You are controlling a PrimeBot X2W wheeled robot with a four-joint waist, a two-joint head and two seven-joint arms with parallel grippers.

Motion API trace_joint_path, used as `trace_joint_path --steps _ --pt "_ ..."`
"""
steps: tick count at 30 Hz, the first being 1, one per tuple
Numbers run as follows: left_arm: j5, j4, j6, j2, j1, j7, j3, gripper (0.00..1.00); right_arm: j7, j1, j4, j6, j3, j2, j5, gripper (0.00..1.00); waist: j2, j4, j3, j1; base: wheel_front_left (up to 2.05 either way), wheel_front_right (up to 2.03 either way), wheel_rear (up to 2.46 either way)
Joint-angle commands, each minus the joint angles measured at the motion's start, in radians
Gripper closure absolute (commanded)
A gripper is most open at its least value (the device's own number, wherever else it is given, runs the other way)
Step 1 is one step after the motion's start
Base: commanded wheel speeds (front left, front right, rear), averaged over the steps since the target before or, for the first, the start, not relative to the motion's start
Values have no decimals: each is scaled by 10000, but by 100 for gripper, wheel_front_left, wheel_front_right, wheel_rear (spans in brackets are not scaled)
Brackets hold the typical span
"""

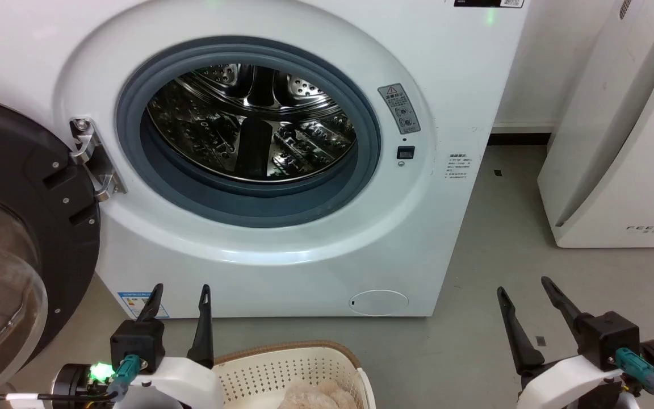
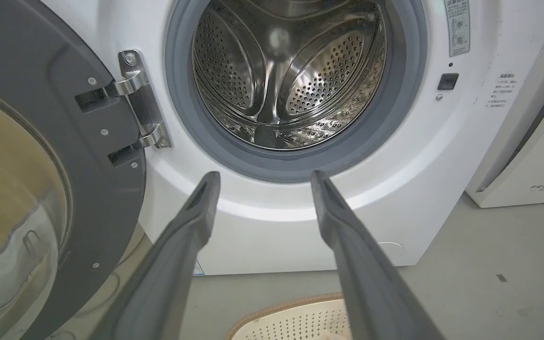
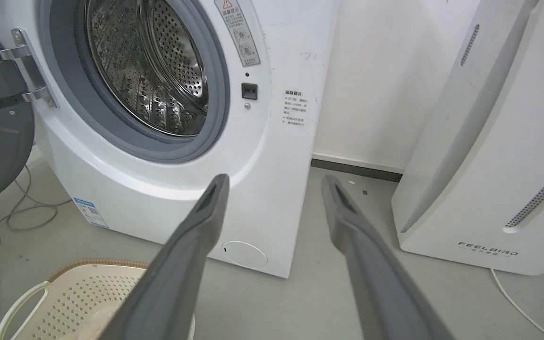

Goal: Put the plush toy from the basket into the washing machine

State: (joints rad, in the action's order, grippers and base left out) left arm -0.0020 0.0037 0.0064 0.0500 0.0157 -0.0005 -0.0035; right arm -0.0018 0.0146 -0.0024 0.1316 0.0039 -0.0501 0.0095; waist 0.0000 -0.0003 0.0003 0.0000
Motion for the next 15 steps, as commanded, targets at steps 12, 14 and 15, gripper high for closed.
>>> trace_joint_path --steps 12,14,15 --pt "-169 42 160 0 8 -297 -213 0 -297 -2 -44 -1 -36 0 221 0 0 -43 99 0 0 0 0" --pt "-194 59 178 0 -2 -339 -245 0 -339 -12 -57 -1 -21 0 223 0 0 -55 137 0 0 0 0" --pt "-208 75 184 0 -6 -360 -263 0 -359 -21 -70 -1 -15 0 218 0 0 -61 156 0 0 0 0"
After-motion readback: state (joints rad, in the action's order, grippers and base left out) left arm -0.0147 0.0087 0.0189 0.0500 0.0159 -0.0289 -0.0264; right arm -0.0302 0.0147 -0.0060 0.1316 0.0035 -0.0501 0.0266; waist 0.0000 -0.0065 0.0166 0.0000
